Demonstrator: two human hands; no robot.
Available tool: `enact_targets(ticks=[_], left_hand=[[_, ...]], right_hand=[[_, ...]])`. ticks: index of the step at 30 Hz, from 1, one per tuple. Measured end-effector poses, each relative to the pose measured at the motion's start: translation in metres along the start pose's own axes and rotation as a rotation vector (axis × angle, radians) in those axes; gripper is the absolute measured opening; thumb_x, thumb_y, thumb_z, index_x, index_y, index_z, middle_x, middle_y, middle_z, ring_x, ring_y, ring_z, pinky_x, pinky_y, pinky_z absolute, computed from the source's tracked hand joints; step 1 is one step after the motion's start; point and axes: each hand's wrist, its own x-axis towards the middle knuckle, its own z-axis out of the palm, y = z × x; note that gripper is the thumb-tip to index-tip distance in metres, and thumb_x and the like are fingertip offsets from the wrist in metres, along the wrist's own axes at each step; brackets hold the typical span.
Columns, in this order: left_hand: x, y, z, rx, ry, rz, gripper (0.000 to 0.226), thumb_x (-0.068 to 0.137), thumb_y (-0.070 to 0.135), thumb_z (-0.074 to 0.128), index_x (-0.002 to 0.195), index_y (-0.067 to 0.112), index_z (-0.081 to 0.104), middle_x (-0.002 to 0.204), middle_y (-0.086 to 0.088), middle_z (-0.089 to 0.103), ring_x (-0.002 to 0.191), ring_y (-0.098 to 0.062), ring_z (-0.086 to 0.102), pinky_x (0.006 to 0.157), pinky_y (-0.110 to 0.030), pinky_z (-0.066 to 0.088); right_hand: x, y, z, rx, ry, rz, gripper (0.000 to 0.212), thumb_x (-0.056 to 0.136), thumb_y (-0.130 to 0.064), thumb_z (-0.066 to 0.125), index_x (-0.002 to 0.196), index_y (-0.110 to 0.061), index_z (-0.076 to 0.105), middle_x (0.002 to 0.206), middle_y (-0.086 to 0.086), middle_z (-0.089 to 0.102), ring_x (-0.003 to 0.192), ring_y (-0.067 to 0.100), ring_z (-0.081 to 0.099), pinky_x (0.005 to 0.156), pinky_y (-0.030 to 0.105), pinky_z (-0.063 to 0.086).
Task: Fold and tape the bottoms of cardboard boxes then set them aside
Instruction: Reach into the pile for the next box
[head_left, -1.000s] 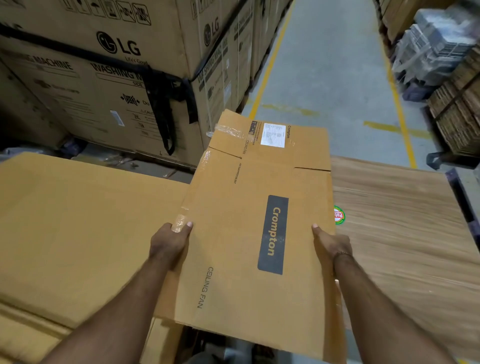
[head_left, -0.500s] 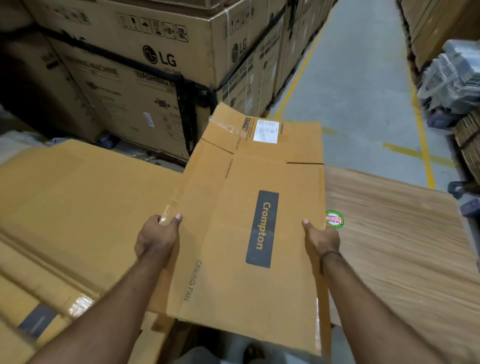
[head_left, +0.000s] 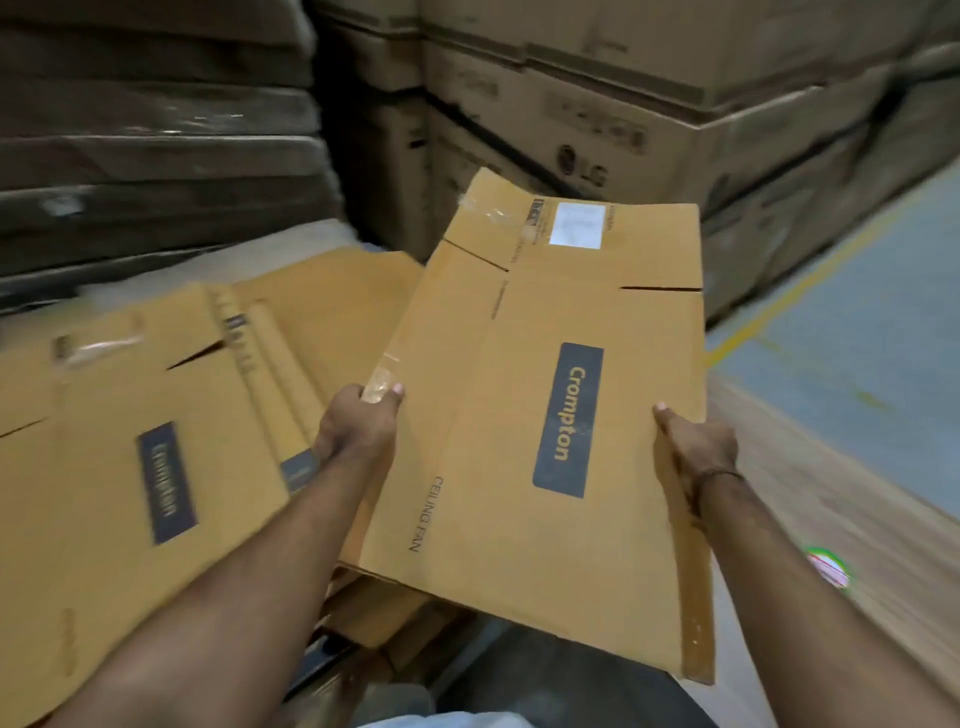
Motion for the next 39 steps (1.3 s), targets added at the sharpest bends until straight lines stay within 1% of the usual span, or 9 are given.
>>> enact_targets(ticks=[8, 17, 21, 25, 27, 30, 33, 36, 39], left_hand=[[0.043, -0.111, -0.107, -0.098, 0.205, -0.217, 0.045, 0.087, 0.069, 0.063, 0.097, 0.024, 0.065, 0.081, 0.006, 0.062, 0.085, -0.028, 0.063, 0.073, -0.035, 0.043], [0.1, -0.279, -0.241, -0.08, 0.319, -0.468, 0.051, 0.087, 0.072, 0.061, 0.099, 0.022, 0.065, 0.086, 0.0, 0.064, 0.084, -0.032, 0.061, 0.077, -0.037, 0.047], [0.125, -0.35, -0.282, -0.084, 0.343, -0.584, 0.051, 0.086, 0.072, 0.062, 0.102, 0.024, 0.066, 0.09, 0.0, 0.066, 0.085, -0.033, 0.061, 0.082, -0.04, 0.049], [0.142, -0.413, -0.302, -0.106, 0.342, -0.672, 0.055, 0.084, 0.076, 0.06, 0.094, 0.023, 0.06, 0.094, -0.002, 0.07, 0.086, -0.035, 0.065, 0.091, -0.049, 0.056], [0.151, -0.434, -0.306, -0.118, 0.349, -0.695, 0.053, 0.087, 0.075, 0.06, 0.098, 0.023, 0.058, 0.104, -0.007, 0.072, 0.094, -0.037, 0.065, 0.095, -0.049, 0.053], [0.165, -0.458, -0.304, -0.157, 0.337, -0.731, 0.07, 0.091, 0.071, 0.061, 0.138, 0.019, 0.059, 0.134, -0.012, 0.066, 0.121, -0.041, 0.061, 0.102, -0.049, 0.044], [0.18, -0.476, -0.298, -0.216, 0.308, -0.742, 0.079, 0.093, 0.069, 0.061, 0.149, 0.014, 0.052, 0.144, -0.014, 0.061, 0.129, -0.042, 0.056, 0.105, -0.049, 0.043], [0.19, -0.482, -0.287, -0.234, 0.223, -0.752, 0.067, 0.1, 0.056, 0.06, 0.142, 0.005, 0.053, 0.14, -0.019, 0.061, 0.125, -0.043, 0.058, 0.094, -0.042, 0.043], [0.195, -0.487, -0.276, -0.289, 0.151, -0.788, 0.056, 0.104, 0.044, 0.06, 0.139, 0.0, 0.052, 0.136, -0.023, 0.061, 0.123, -0.044, 0.058, 0.091, -0.041, 0.043]], right_hand=[[-0.069, -0.059, 0.151, -0.044, -0.241, -0.188, 0.055, 0.082, -0.044, 0.084, 0.117, -0.003, 0.072, 0.114, 0.01, 0.073, 0.107, 0.034, 0.068, 0.099, 0.045, 0.055], [-0.216, -0.088, 0.346, -0.12, -0.508, -0.196, 0.08, 0.086, -0.047, 0.081, 0.142, 0.002, 0.053, 0.141, 0.02, 0.059, 0.128, 0.043, 0.055, 0.109, 0.044, 0.045], [-0.267, -0.084, 0.43, -0.211, -0.581, -0.211, 0.076, 0.079, -0.054, 0.081, 0.131, -0.002, 0.062, 0.127, 0.012, 0.067, 0.117, 0.039, 0.062, 0.105, 0.042, 0.05], [-0.308, -0.086, 0.498, -0.295, -0.616, -0.238, 0.062, 0.082, -0.051, 0.082, 0.121, -0.005, 0.066, 0.119, 0.011, 0.071, 0.108, 0.036, 0.065, 0.101, 0.042, 0.053], [-0.32, -0.083, 0.525, -0.323, -0.636, -0.253, 0.068, 0.082, -0.051, 0.082, 0.129, -0.005, 0.064, 0.125, 0.01, 0.069, 0.115, 0.037, 0.064, 0.104, 0.042, 0.051], [-0.328, -0.078, 0.558, -0.355, -0.644, -0.269, 0.054, 0.084, -0.048, 0.082, 0.12, -0.01, 0.071, 0.114, 0.004, 0.073, 0.114, 0.035, 0.067, 0.099, 0.037, 0.051], [-0.327, -0.074, 0.581, -0.393, -0.66, -0.291, 0.051, 0.082, -0.052, 0.081, 0.109, -0.009, 0.073, 0.102, 0.004, 0.074, 0.104, 0.032, 0.069, 0.09, 0.034, 0.051], [-0.316, -0.068, 0.599, -0.487, -0.655, -0.312, 0.073, 0.076, -0.061, 0.08, 0.119, -0.003, 0.07, 0.114, 0.012, 0.074, 0.111, 0.036, 0.068, 0.099, 0.042, 0.054], [-0.309, -0.063, 0.611, -0.63, -0.682, -0.327, 0.064, 0.091, -0.043, 0.076, 0.13, 0.005, 0.061, 0.129, 0.021, 0.066, 0.122, 0.043, 0.061, 0.104, 0.042, 0.048]])
